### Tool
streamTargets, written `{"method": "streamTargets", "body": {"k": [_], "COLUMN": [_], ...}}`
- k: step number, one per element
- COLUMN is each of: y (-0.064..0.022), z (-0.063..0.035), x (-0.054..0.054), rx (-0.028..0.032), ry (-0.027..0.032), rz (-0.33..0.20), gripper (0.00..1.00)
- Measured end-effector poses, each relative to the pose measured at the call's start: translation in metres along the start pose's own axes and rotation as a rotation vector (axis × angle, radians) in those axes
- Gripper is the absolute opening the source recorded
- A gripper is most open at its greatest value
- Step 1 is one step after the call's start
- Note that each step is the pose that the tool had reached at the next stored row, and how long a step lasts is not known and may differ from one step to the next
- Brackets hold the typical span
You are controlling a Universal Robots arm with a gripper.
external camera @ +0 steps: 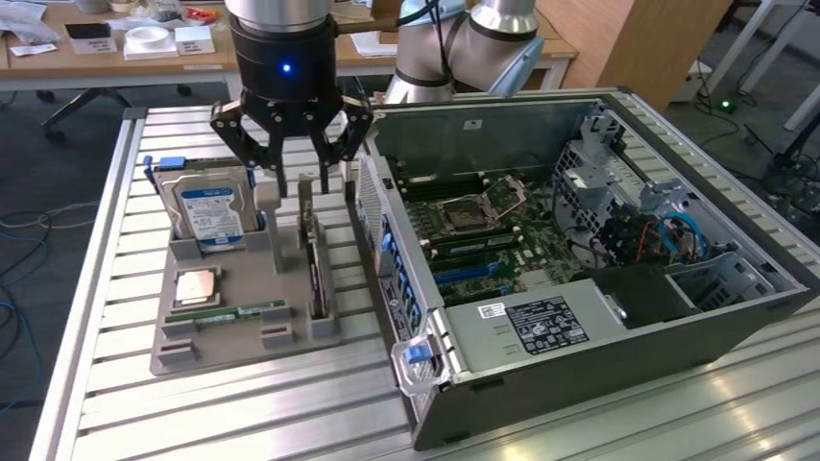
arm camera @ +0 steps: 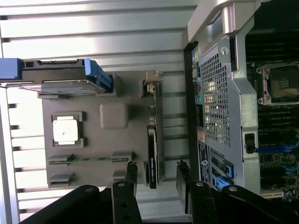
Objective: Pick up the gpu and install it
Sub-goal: 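Pick up the gpu and move the gpu toward the slot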
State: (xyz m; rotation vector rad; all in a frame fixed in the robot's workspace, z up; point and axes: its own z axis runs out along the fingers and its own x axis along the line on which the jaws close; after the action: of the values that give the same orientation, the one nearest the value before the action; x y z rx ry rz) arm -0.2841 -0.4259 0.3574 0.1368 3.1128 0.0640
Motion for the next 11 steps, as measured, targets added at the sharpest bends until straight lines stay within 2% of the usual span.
{"method": "streamTargets", "body": {"k": [8,11], "y": [-0.0005,-0.0006], "z": [0.0133,0.0144], "x": [0.0,0.0], "rx": [-0.0001,0.0001], "ry": [-0.0001,0.0002], "rz": [0.0,0.0], "gripper": [0.47,0.47]}}
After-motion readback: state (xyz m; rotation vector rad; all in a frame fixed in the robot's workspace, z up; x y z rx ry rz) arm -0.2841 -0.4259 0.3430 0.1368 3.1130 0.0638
